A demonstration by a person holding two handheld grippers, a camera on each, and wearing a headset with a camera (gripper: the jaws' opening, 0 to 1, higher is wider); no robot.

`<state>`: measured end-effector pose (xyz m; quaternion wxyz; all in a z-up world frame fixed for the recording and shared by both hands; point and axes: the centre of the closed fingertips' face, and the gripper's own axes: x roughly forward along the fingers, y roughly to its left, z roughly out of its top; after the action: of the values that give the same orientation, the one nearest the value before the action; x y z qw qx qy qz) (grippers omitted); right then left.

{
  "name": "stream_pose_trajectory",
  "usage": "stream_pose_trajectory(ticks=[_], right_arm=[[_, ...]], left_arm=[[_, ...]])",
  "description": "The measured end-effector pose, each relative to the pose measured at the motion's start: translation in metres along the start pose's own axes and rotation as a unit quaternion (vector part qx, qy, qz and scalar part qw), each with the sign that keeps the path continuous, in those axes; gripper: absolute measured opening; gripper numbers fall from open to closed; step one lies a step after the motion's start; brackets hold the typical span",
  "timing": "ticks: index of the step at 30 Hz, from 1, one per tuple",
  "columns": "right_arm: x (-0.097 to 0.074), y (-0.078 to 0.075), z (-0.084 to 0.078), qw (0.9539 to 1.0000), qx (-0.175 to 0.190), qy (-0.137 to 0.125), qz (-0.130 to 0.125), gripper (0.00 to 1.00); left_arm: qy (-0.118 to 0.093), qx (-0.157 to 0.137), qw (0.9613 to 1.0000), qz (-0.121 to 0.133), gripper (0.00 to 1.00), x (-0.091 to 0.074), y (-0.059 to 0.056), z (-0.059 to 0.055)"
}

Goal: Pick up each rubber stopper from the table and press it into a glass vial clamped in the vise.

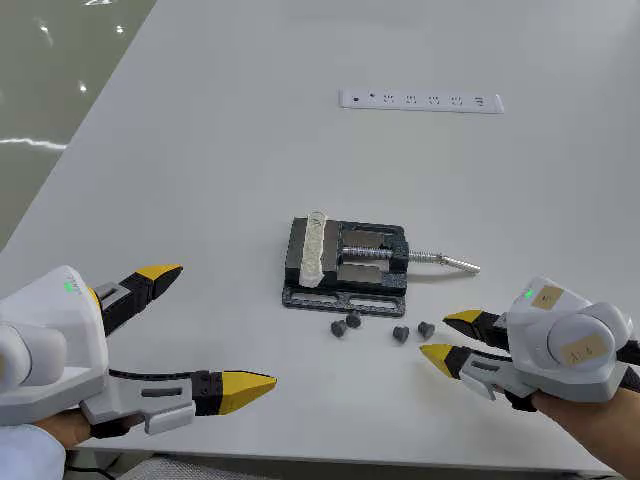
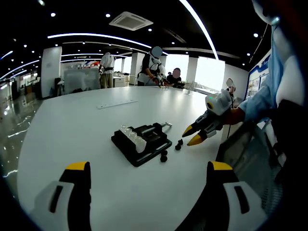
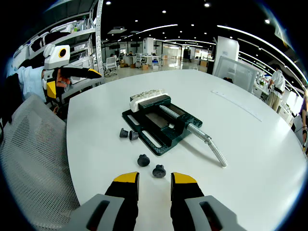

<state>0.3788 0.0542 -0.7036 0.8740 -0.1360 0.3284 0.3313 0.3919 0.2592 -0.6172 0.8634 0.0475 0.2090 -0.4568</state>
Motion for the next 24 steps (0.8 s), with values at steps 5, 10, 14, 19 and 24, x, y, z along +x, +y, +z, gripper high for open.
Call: stream_pose_trajectory(ticks=[5,10,14,19,24], right_arm=[[0.0013,-0.0006,0.0002,1.0,0.0,0.0,0.0,0.21],[0.0025,-0.0018,0.0005,1.0,-0.002,0.0,0.0,0.19],[0.0041,-0.0031,-0.0004,1.0,-0.003,0.002,-0.001,0.18],[0.0065,-0.004,-0.0009,0.9999,-0.01,0.003,-0.002,0.14],[0.0085,-0.0039,-0.0024,0.9999,-0.011,0.007,-0.001,0.13]], left_arm=[[0.0,-0.001,1.0,0.001,0.99,0.0004,0.0004,0.0003],[-0.001,-0.002,1.0,0.001,0.99,0.0007,0.0003,-0.0004],[-0.001,-0.002,1.0,0.002,0.99,0.0004,0.0001,-0.0006],[-0.003,-0.004,1.0,0.002,0.99,-0.0005,0.0002,-0.0006],[-0.003,-0.004,1.0,0.002,0.99,-0.0009,0.0,-0.0014]])
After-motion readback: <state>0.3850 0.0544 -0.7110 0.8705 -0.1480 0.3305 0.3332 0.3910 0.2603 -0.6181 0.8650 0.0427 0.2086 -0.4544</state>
